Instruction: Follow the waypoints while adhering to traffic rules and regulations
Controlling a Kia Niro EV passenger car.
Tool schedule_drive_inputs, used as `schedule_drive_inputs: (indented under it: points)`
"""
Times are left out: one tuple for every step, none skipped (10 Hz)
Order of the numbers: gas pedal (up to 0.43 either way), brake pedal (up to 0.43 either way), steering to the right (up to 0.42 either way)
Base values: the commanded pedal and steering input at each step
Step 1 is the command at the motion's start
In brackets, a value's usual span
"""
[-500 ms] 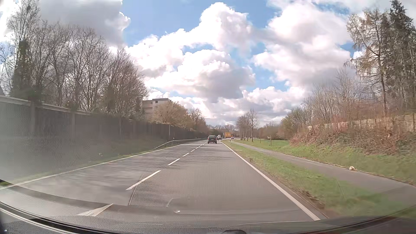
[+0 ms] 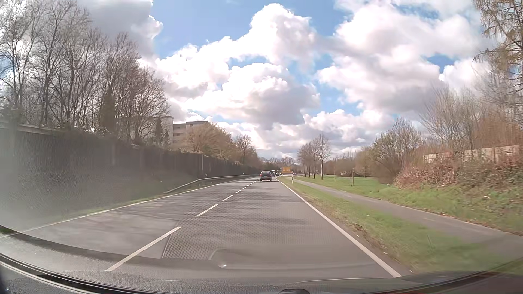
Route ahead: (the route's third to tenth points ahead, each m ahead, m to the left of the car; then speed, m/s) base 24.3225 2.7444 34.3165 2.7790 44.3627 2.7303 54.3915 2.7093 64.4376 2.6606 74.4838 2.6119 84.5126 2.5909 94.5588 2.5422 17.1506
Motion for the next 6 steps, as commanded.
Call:
schedule_drive_inputs:
  points:
    - [0.197, 0.000, 0.000]
    - [0.197, 0.000, 0.000]
    - [0.197, 0.000, 0.000]
    - [0.197, 0.000, 0.000]
    - [0.197, 0.000, 0.000]
    - [0.197, 0.000, 0.000]
